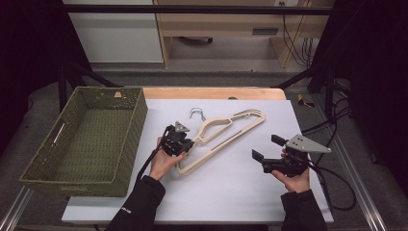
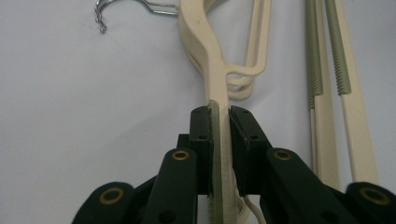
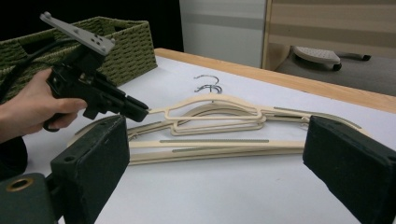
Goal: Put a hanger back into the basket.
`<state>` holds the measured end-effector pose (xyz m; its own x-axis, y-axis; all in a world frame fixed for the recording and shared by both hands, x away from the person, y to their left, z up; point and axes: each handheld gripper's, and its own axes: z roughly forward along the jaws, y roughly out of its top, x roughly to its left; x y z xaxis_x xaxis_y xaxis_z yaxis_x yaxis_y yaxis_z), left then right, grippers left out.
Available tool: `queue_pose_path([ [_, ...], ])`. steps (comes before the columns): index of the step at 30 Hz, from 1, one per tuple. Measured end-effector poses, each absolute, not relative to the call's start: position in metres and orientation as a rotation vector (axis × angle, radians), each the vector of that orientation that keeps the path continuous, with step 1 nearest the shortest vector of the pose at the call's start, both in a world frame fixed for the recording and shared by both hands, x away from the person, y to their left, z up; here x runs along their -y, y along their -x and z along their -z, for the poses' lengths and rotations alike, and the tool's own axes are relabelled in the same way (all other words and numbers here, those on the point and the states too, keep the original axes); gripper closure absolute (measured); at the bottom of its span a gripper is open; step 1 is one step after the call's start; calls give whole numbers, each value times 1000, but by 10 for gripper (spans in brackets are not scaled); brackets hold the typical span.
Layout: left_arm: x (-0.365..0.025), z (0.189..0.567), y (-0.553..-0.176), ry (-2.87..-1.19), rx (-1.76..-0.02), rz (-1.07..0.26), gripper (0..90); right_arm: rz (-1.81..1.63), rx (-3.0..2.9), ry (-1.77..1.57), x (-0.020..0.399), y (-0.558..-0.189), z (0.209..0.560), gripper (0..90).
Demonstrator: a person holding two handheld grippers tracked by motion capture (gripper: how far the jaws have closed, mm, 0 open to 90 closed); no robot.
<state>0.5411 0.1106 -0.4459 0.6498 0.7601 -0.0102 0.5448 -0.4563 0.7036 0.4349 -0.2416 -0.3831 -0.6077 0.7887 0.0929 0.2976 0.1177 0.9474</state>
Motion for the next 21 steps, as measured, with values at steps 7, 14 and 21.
queue_pose_path([
  [7, -110, 431, -527, -2134, -973, -463, 795, -1501, -1997, -1054, 231, -441, 387, 91],
  [14, -109, 415, -510, -2109, -909, -541, 796, -1504, -2056, -1025, 206, -457, 388, 126],
  [21, -106, 404, -495, -2097, -843, -602, 799, -1523, -2055, -1054, 188, -477, 389, 164],
])
